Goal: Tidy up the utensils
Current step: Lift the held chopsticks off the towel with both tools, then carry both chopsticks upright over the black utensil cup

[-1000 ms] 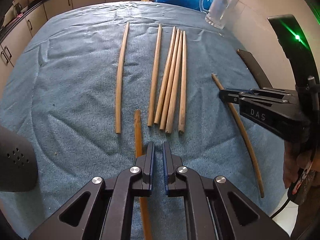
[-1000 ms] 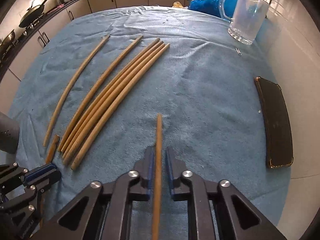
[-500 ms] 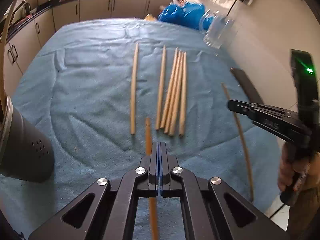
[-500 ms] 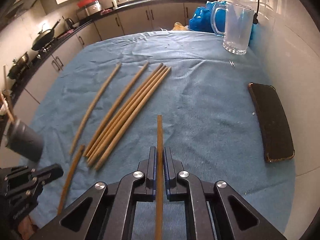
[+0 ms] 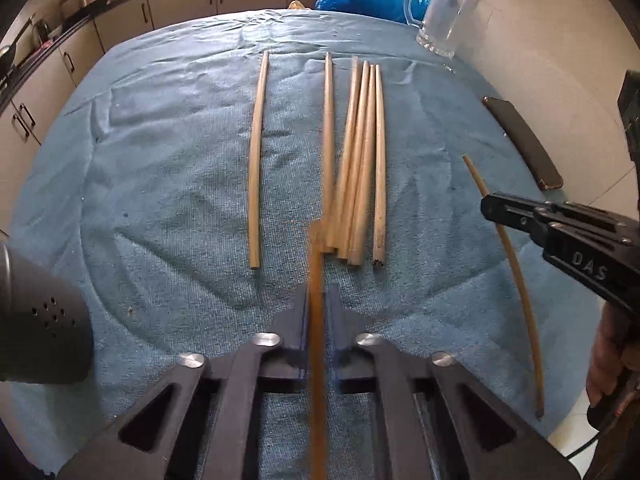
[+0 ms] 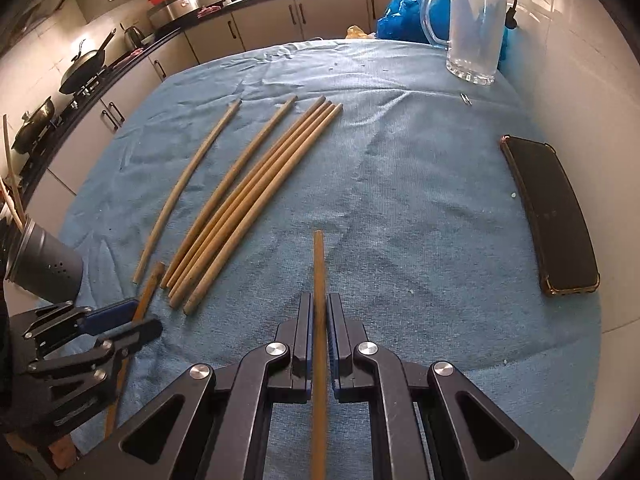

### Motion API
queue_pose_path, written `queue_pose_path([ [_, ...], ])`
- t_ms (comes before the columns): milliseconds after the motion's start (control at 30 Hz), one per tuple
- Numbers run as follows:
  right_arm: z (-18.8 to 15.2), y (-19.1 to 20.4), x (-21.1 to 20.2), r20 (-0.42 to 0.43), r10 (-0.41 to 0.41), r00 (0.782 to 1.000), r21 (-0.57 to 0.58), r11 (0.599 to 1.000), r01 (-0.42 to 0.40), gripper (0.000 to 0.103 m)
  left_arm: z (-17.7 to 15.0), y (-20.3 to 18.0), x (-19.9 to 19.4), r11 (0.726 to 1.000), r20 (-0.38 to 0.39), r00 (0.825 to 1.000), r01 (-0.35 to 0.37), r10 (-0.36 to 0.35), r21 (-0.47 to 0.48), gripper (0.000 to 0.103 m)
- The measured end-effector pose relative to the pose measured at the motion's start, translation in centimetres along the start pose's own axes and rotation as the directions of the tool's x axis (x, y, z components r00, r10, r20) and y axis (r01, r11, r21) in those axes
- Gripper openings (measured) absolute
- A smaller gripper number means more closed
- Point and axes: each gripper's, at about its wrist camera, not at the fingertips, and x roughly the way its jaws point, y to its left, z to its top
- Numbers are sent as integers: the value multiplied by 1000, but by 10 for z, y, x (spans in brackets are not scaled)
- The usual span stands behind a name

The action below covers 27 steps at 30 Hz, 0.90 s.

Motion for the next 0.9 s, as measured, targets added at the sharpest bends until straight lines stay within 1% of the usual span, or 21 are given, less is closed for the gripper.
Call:
queue_pose_path([
  [33,0,0,-2,5,2,1000,0,1000,-2,7,-1,2,-2,1000,10,1000,13,-13,-12,7],
  [100,-2,-1,-10,31,9,999,2,1000,-9,7,-5,5,-9,999,40,999,13,-12,-31,7],
  [200,-5,-2,-25,75,40,996,13,999,-41,7,-13,11,-28,997,100,994,58,-52,-54,7],
  [267,-7,0,-35,104,53,993,11,998,-54,7,-19,12,-47,995,151,986,79,-69,-59,7],
  [400,-14,10,-66,181,97,979,-9,995,-97,7,-33,10,-83,991,233,967,120,-105,-51,7],
  [500,-21,18,-85,228,122,966,-24,992,-120,7,-48,7,-115,991,315,942,132,-114,-37,7],
  [533,-24,21,-92,246,130,960,-31,991,-127,7,-50,7,-121,990,331,936,138,-119,-35,7],
  [600,-29,28,-102,271,137,953,-44,991,-130,7,-59,7,-140,988,380,916,151,-128,-30,7],
  [667,-34,35,-113,297,147,943,-60,989,-135,7,-66,6,-153,987,414,901,159,-133,-28,7],
  [700,-36,38,-117,308,151,939,-66,988,-137,7,-70,6,-163,987,439,889,160,-132,-27,7],
  [800,-40,49,-135,350,167,922,-91,985,-144,7,-78,7,-182,989,495,861,147,-116,-25,7],
  [833,-42,53,-140,362,174,916,-99,984,-148,7,-82,8,-192,990,521,847,140,-107,-25,7],
  [900,-42,58,-149,385,187,904,-114,981,-154,7,-88,10,-205,991,554,827,135,-98,-26,7],
])
